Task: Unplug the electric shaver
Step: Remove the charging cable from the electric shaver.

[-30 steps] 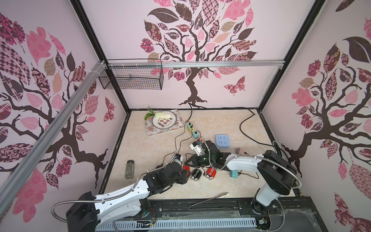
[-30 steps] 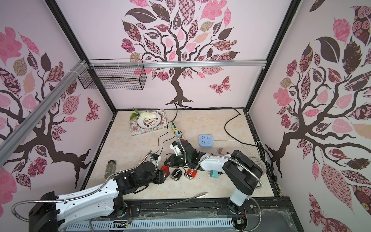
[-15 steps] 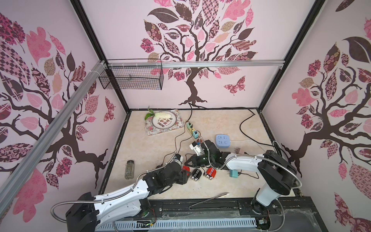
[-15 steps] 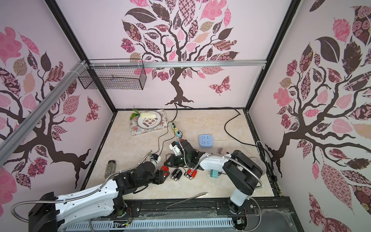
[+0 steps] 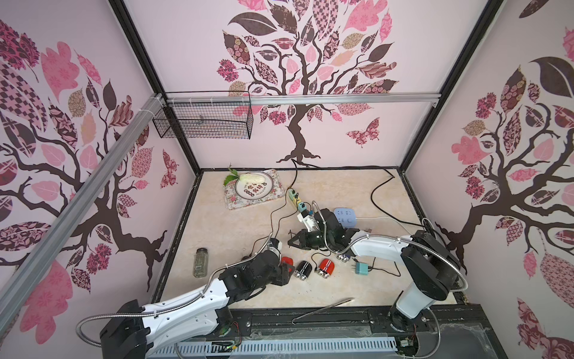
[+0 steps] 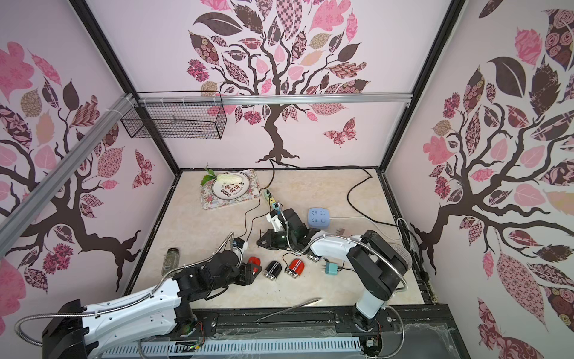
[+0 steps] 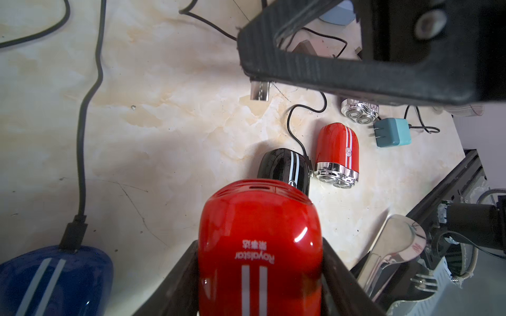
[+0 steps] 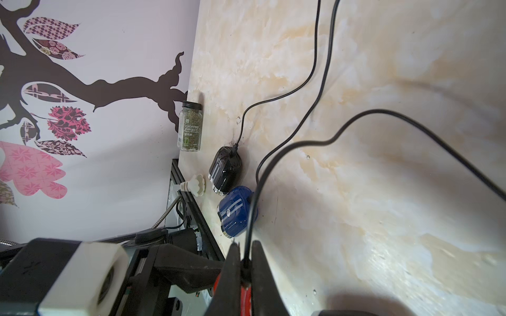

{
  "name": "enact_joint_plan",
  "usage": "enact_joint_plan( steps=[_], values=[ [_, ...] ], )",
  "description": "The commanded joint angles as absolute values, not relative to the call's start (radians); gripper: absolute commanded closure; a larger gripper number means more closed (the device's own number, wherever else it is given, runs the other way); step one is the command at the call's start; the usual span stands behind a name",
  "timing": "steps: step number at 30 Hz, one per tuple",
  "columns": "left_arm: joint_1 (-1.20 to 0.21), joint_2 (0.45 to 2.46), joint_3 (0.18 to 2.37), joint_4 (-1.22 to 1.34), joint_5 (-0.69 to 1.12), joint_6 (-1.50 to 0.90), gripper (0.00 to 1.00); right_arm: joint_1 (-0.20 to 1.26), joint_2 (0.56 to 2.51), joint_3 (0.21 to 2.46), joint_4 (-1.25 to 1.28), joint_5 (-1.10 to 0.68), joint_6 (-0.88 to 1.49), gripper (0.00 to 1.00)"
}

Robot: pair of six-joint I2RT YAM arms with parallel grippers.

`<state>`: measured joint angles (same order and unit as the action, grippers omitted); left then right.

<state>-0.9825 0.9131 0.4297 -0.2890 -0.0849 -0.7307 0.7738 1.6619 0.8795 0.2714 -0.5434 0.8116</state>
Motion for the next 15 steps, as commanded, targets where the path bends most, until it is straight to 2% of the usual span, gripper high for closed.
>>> enact_joint_plan(
  steps=[1, 15],
  values=[
    [-0.983, 0.905, 0.419, -0.297, -0.104, -0.72, 0.84, 0.76, 1.649, 0.918, 0.269, -0.536, 0.807, 0.95],
    [-0.983, 1.07, 0.523, -0.427, -0.146, -0.715, 0.82, 0.733, 1.614, 0.831, 0.276, -0.523, 0.83, 0.95]
  ],
)
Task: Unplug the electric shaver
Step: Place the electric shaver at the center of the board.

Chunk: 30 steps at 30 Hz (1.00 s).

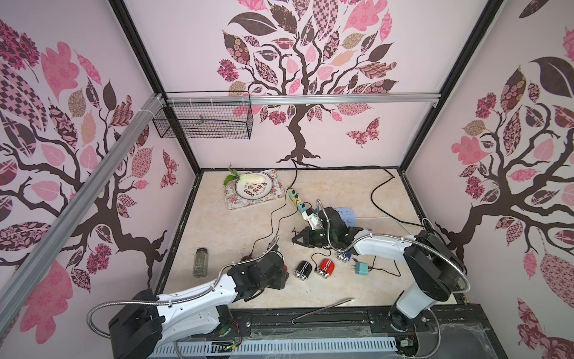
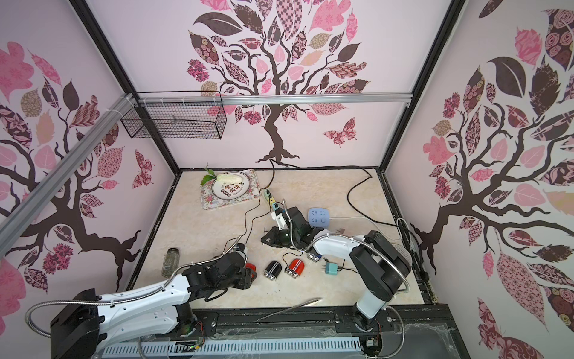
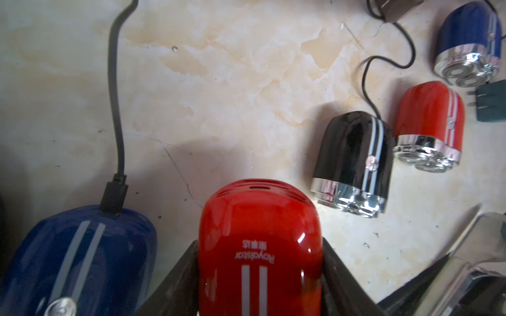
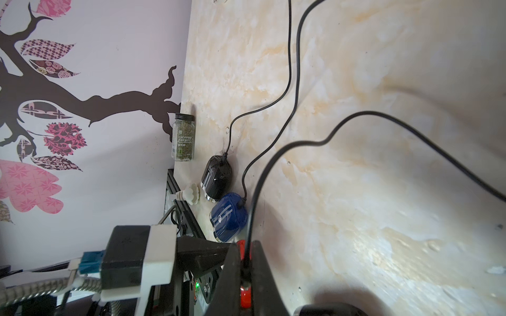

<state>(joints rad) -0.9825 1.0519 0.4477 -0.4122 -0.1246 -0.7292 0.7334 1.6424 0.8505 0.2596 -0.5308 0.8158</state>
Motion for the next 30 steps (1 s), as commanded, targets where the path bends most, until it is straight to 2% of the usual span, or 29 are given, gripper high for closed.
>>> enact_joint_plan(
  steps=[1, 13, 30],
  values=[
    [-0.983, 1.078, 0.529, -0.434, -0.146, -0.715, 0.82, 0.734, 1.62, 0.822, 0.285, -0.525, 0.837, 0.95],
    [-0.986, 1.162, 0.549, -0.434, -0.13, -0.741, 0.8, 0.736, 1.736, 0.777, 0.394, -0.535, 0.902, 0.94],
    [-1.015, 1.237, 0.568, -0.445, -0.138, -0.759, 0.69, 0.762, 1.84, 0.834, 0.362, -0.513, 0.9, 0.91]
  ],
)
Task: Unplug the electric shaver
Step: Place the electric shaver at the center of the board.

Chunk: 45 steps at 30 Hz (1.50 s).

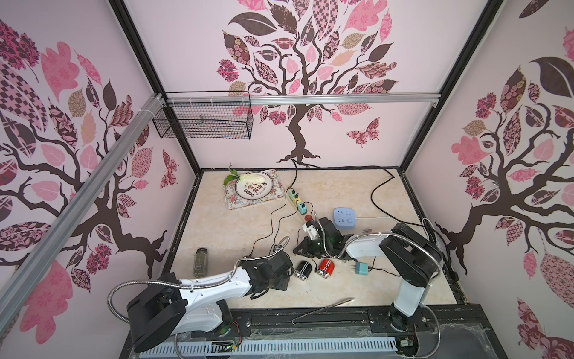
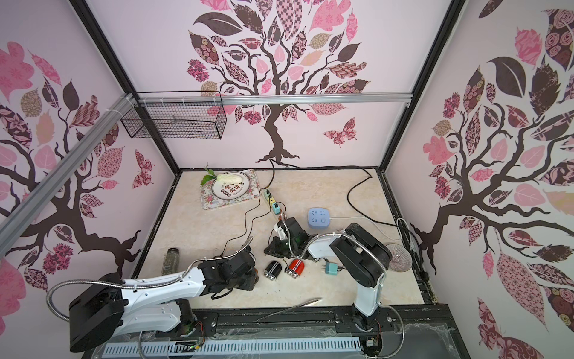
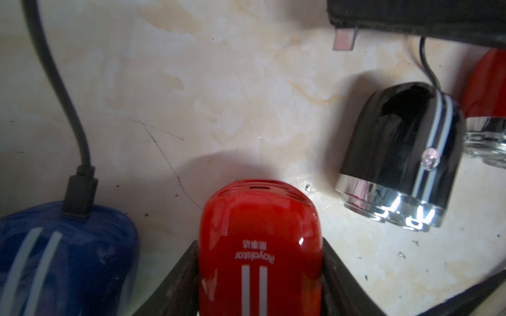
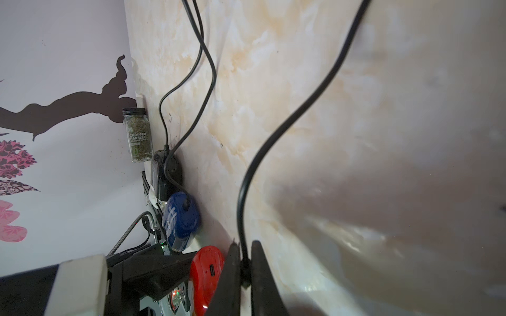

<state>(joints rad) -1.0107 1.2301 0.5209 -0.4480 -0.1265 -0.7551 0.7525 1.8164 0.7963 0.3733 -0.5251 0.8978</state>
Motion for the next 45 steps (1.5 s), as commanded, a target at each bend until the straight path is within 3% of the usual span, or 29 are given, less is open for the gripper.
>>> enact_joint_plan(
  steps=[1, 21, 35, 45],
  values=[
    [-1.016, 1.242, 0.569, -0.445, -0.138, -0.759, 0.68, 0.764, 1.844, 0.839, 0.357, -0.514, 0.898, 0.9],
    [-1.02, 1.335, 0.609, -0.502, -0.173, -0.773, 0.53, 0.774, 1.855, 0.851, 0.321, -0.5, 0.877, 0.83],
    [-1.027, 1.354, 0.639, -0.531, -0.183, -0.77, 0.35, 0.774, 1.732, 0.861, 0.228, -0.467, 0.83, 0.67],
    [-1.047, 1.355, 0.665, -0.555, -0.204, -0.786, 0.31, 0.767, 1.647, 0.856, 0.169, -0.441, 0.804, 0.58]
  ],
)
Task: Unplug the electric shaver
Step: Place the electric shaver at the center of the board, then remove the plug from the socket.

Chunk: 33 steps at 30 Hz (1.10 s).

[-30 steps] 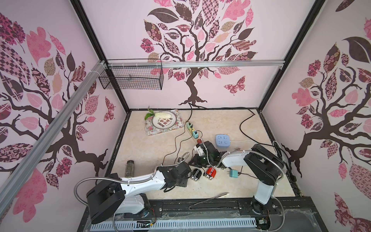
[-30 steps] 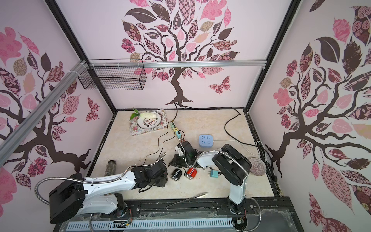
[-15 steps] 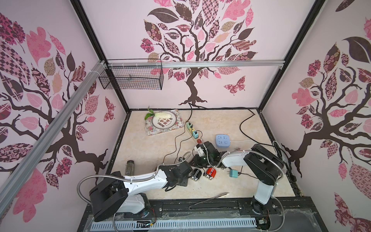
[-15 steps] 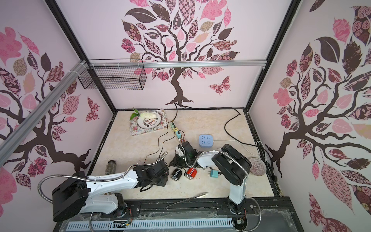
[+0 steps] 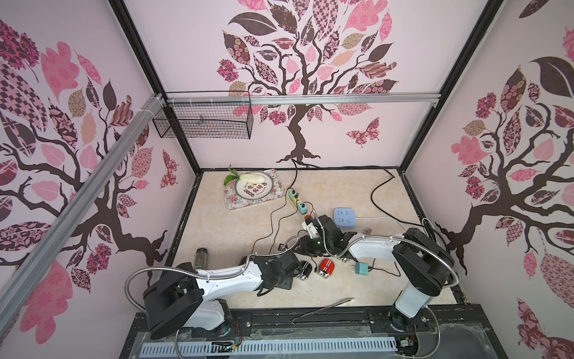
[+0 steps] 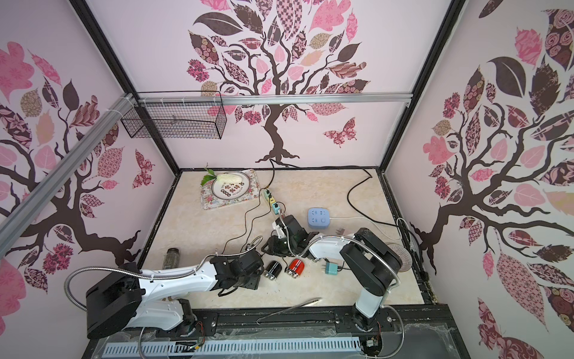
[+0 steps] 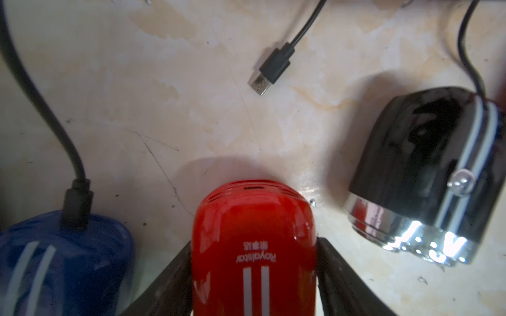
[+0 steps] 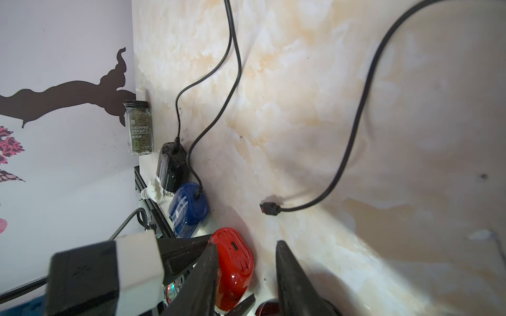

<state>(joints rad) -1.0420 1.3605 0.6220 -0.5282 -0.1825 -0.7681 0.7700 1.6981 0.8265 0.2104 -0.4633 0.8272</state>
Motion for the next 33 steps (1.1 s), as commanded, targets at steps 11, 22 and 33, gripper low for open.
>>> enact_joint_plan(
  steps=[11, 22, 33],
  values=[
    [-1.046, 1.258, 0.718, -0.621, -0.267, -0.783, 0.25, 0.745, 1.561, 0.872, 0.065, -0.384, 0.754, 0.48],
    [-0.956, 1.182, 0.819, -0.623, -0.284, -0.696, 0.25, 0.719, 1.473, 0.968, -0.146, -0.231, 0.64, 0.43],
    [-0.708, 1.289, 0.999, -0.53, -0.163, -0.61, 0.25, 0.711, 1.434, 1.148, -0.338, 0.055, 0.458, 0.4]
  ],
)
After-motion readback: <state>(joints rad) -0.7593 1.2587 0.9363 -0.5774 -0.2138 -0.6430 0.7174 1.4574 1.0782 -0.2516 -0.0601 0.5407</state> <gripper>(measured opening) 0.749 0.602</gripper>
